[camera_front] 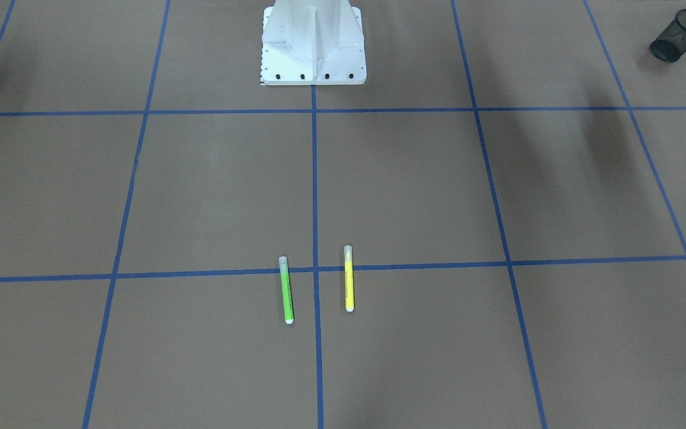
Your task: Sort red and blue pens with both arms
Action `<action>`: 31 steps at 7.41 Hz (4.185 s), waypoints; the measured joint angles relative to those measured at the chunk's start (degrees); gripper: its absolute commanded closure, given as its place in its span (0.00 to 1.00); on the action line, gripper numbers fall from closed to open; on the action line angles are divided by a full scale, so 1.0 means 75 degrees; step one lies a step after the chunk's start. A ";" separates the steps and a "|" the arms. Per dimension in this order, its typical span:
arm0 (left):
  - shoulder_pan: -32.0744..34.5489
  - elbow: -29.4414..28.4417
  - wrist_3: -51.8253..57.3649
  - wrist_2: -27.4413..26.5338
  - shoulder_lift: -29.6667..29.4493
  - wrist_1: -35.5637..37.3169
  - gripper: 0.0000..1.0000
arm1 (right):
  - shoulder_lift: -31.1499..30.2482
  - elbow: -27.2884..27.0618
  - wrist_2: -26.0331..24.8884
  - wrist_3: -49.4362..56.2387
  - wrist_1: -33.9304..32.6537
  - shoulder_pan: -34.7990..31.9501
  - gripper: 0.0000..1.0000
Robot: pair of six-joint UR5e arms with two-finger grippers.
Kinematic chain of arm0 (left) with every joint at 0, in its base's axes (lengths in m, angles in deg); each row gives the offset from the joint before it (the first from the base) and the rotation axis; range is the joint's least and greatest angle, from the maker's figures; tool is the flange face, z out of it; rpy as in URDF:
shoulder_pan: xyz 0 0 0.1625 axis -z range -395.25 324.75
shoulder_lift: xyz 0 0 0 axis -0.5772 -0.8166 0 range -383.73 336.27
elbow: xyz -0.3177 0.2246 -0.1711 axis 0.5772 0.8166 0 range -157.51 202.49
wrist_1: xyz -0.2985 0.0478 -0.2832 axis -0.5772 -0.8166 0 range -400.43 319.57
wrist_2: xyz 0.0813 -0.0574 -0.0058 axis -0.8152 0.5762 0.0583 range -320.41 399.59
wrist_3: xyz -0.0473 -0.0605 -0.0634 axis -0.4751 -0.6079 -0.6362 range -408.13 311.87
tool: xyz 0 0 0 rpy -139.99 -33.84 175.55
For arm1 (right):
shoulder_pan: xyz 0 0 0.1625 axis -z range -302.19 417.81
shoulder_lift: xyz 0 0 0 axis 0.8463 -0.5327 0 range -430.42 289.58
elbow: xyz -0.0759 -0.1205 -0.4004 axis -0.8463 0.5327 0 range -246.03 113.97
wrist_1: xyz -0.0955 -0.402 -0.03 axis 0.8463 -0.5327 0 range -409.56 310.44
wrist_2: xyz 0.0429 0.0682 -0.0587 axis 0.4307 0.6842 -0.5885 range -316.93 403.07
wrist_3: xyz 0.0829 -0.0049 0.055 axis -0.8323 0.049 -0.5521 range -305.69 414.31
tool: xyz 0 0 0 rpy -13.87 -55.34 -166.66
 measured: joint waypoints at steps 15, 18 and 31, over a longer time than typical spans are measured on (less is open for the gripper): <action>0.0391 -0.1544 0.0077 -0.0627 -0.0428 0.0164 1.00 | 0.2315 -0.0141 0.0032 -0.1093 0.3139 -0.0649 0.00; 0.0372 -0.1965 0.0060 -0.0619 -0.0500 0.0047 1.00 | 0.2561 -0.0183 0.0262 -0.1201 0.3476 -0.0645 0.00; 0.0368 -0.3665 0.0039 -0.0573 -0.1766 -0.0909 0.00 | 0.2685 -0.0670 0.0446 -0.1234 0.3686 -0.0644 0.00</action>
